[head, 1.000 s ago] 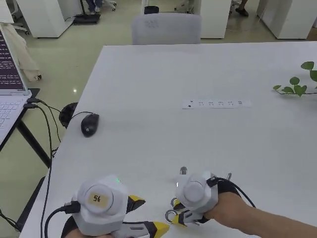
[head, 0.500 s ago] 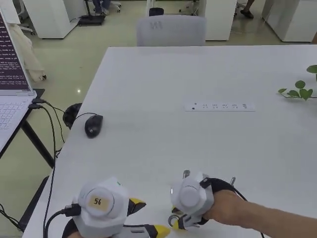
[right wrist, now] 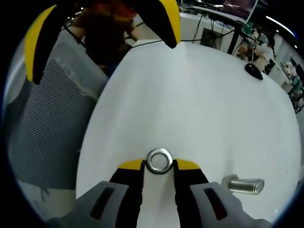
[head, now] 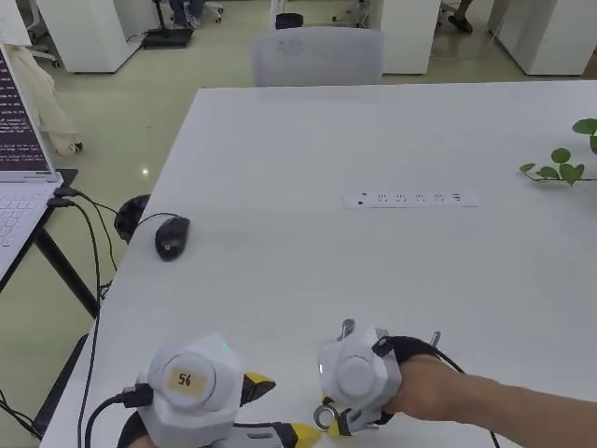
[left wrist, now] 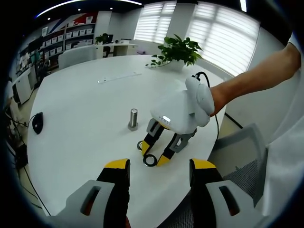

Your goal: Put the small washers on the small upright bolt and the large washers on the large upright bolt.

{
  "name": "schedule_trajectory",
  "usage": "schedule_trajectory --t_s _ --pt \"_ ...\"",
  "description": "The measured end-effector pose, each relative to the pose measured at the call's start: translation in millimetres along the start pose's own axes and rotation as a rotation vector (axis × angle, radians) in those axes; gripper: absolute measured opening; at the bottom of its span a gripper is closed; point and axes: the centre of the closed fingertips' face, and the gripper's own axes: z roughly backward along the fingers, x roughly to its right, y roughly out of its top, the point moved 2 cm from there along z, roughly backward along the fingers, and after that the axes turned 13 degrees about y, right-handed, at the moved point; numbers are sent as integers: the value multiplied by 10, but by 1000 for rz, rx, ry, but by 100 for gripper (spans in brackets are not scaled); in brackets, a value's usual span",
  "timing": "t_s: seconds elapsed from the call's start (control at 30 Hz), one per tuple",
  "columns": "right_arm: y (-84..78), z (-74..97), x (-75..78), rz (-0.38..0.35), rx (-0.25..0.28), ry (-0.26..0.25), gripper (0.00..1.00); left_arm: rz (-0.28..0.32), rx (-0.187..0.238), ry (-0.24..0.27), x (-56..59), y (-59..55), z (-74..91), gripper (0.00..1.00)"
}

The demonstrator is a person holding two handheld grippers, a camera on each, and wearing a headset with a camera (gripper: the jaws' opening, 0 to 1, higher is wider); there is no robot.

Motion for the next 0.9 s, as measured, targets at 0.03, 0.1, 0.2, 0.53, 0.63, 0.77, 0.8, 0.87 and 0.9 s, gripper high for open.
schedule_trajectory --t_s 0.03,0.1,0.2,0.53,0.63,0.77,0.8,0.87,0.9 --pt "0 3 3 11 -3 -2 25 -1 -1 -1 3 -5 1 49" --pt "0 4 -1 9 -4 -4 25 -2 -4 -2 11 -11 5 49" --pt "-3 4 -1 -9 10 -9 24 -5 -8 -4 11 -18 -2 49" --pt "-111 54 -99 -40 31 -27 23 -16 -2 -8 32 35 -21 49" --pt "-147 81 -110 -56 41 -35 23 -16 -2 -12 55 28 -24 49" --pt "-177 111 -121 -80 61 -44 23 -14 -3 -12 65 15 -22 49" --pt "-186 117 -121 -87 65 -47 23 -14 -4 -12 65 10 -22 49" --pt "-202 140 -127 -102 72 -50 23 -13 -4 -11 58 5 -19 49" --pt "-208 150 -126 -105 74 -54 23 -12 -4 -10 55 6 -17 49"
